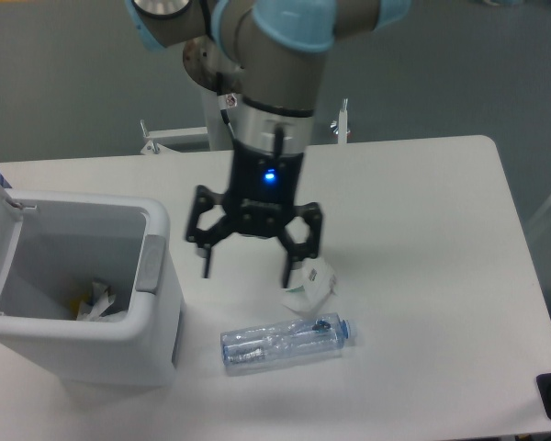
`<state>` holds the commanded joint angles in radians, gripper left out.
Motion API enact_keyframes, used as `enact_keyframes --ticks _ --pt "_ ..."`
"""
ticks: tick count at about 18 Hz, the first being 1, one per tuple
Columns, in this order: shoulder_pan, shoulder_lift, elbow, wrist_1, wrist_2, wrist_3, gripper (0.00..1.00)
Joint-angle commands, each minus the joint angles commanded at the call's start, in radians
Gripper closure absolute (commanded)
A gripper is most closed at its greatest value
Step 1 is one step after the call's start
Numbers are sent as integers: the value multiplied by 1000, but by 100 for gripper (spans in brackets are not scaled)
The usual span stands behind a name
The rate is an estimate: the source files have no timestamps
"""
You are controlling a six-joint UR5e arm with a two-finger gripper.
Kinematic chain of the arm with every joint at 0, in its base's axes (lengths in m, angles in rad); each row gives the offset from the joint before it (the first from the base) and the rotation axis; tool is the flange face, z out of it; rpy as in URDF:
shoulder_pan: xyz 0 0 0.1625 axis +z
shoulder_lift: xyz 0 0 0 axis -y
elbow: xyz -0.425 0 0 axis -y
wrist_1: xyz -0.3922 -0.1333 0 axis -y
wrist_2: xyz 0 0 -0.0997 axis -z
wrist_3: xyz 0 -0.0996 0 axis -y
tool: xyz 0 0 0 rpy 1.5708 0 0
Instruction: Open the trash can
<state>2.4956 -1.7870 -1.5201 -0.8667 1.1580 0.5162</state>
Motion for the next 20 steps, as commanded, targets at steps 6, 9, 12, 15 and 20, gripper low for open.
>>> enact_keyframes --ticks 6,9,12,15,20 --pt "130 -74 -34 0 158 246 0" --pt "184 -97 -32 -11 161 347 0" --pt "207 -135 -47 -17 196 483 0" --pt "227 -146 -81 -32 319 648 0" --pt "226 -147 -103 -44 359 706 0"
